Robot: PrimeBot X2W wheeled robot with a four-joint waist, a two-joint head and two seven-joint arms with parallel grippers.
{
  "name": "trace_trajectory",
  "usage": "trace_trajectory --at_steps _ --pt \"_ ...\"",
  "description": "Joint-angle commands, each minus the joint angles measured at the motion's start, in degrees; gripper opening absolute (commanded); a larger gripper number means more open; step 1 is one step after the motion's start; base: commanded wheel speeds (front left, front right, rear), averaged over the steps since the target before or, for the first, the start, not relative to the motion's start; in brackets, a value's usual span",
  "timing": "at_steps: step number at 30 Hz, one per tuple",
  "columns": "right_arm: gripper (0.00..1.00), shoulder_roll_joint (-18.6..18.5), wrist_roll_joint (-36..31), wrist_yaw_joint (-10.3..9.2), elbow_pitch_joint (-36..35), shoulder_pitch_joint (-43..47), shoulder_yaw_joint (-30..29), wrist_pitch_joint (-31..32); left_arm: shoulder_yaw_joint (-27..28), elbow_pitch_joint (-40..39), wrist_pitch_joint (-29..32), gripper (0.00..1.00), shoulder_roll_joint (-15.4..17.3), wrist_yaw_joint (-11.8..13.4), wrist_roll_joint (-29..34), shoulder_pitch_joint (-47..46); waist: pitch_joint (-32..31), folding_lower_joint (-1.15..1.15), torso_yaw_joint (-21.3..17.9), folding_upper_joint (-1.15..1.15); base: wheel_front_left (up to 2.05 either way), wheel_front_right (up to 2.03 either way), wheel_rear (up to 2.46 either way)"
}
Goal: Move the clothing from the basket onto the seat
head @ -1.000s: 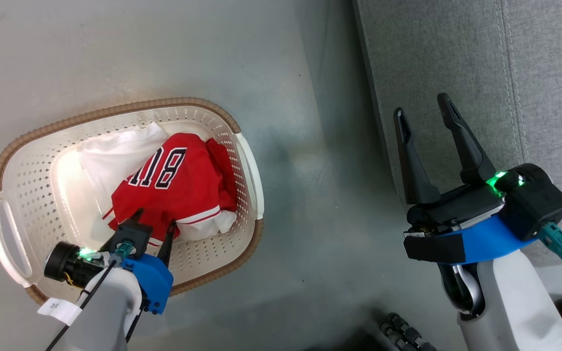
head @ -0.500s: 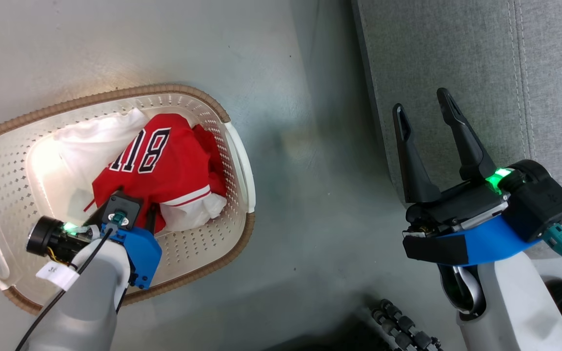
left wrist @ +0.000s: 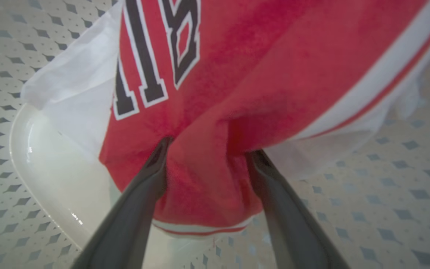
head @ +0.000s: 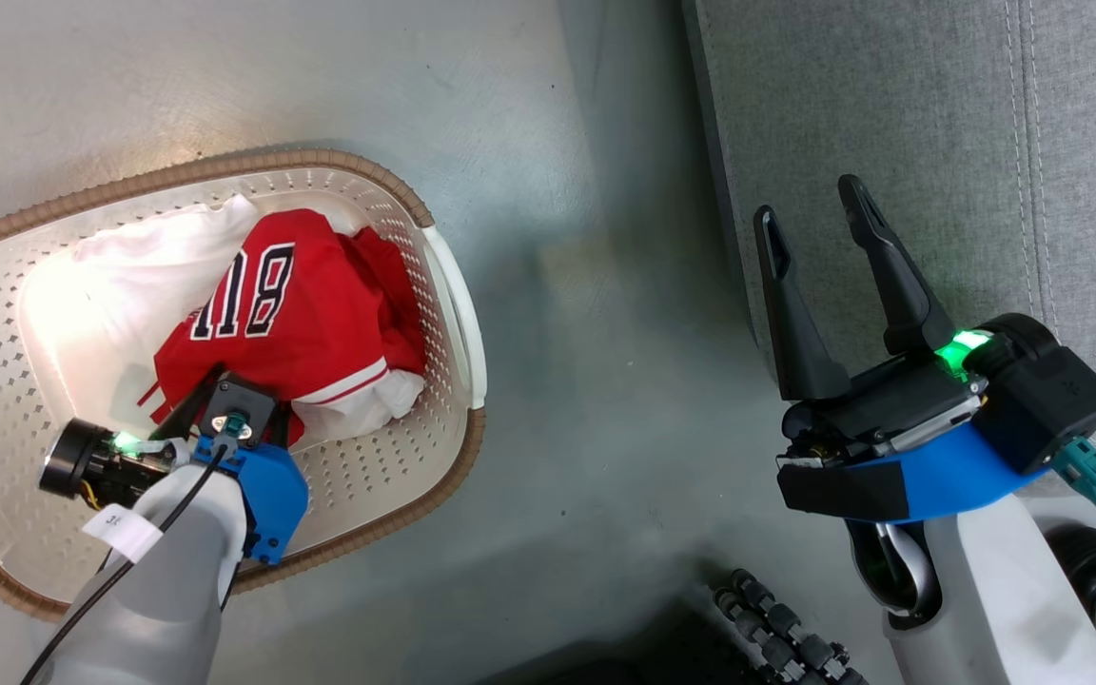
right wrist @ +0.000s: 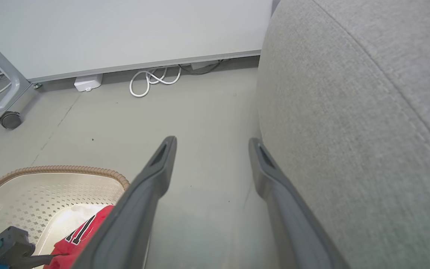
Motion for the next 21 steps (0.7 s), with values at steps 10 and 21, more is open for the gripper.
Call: trace_trajectory --at_steps 10,21 --pt "1.0 0.1 0.8 0.03 0.2 -1.1 0.4 -0.3 -0.5 0.2 -1.4 0.0 0.7 -0.5 -1.2 -0.4 -0.2 0.0 -0.2 0.0 0.0 0.0 0.0" --pt "1.0 0.1 0.4 0.03 0.5 -1.2 0.2 -0.3 -1.1 0.4 -1.9 0.0 0.6 -0.8 -2.3 -0.5 -0.7 0.0 0.0 0.0 0.0 0.0 0.0"
